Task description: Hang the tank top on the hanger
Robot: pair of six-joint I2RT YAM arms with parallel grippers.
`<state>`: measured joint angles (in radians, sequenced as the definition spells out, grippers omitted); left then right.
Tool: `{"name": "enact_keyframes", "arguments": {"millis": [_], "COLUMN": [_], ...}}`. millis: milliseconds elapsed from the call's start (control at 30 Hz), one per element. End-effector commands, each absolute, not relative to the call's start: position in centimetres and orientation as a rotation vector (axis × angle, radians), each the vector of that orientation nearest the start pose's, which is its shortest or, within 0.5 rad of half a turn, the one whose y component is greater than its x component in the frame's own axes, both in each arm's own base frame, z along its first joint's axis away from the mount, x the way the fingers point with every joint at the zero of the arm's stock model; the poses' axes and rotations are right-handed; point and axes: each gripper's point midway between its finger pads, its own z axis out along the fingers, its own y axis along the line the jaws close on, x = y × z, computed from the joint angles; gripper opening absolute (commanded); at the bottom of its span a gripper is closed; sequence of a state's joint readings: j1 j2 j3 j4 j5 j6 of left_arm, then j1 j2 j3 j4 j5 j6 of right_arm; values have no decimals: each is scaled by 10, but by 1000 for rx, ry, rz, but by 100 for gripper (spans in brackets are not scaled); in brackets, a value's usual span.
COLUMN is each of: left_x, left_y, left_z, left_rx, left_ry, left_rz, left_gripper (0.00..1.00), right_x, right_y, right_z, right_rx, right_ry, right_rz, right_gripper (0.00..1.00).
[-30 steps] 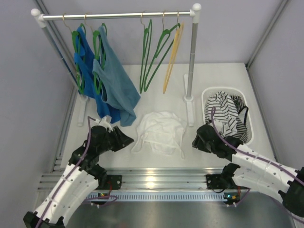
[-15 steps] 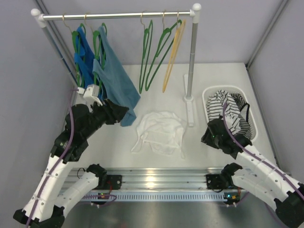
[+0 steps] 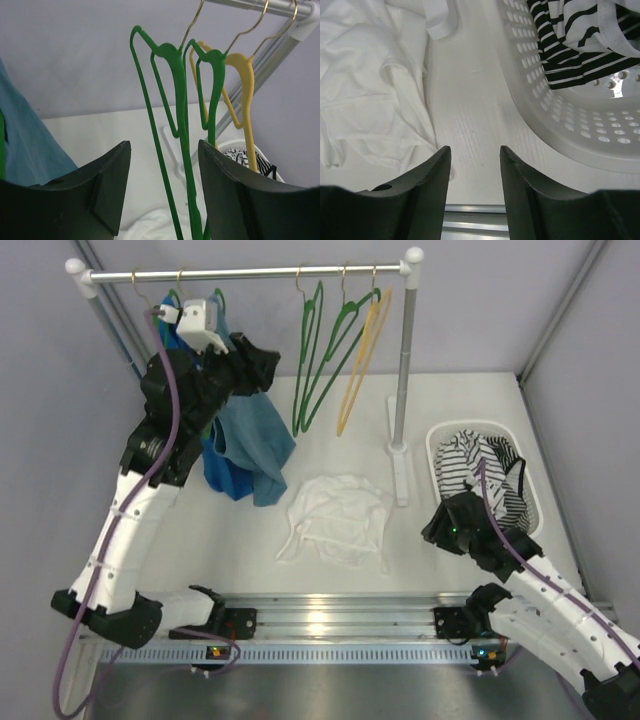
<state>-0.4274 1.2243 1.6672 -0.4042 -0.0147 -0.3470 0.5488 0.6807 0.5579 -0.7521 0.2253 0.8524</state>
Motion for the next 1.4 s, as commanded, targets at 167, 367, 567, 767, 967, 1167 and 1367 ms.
{"name": "enact_keyframes", "arguments": {"millis": [167, 367, 567, 767, 967, 1167, 1367], "left_x": [390, 407, 413, 426, 432, 431, 431], "left_y": [-197, -210, -214, -217, -220, -227, -226], "left_z": [516, 510, 500, 483, 471, 468, 467], "left_rx": [158, 190, 185, 198, 219, 244, 255], "left_ry": [1481, 1468, 1493, 1543, 1566, 1572, 1577], "left_rz": [-585, -604, -608, -570, -549, -533, -466], "left_gripper": [62, 62, 62, 60, 57, 48, 38], "right_x": [192, 192, 191, 189, 189, 190, 190], "right_y": [111, 113, 114, 117, 118, 116, 115], "right_z": [142, 148, 148, 146, 146, 144, 145], "right_rx": [392, 355, 336, 326, 323, 320, 311], "right_ry": [2326, 2325, 2326, 2325, 2324, 2319, 2314], "right_rz": [458, 466, 473, 495, 509, 491, 488], "right_gripper": [45, 45, 45, 45, 45, 45, 45]}}
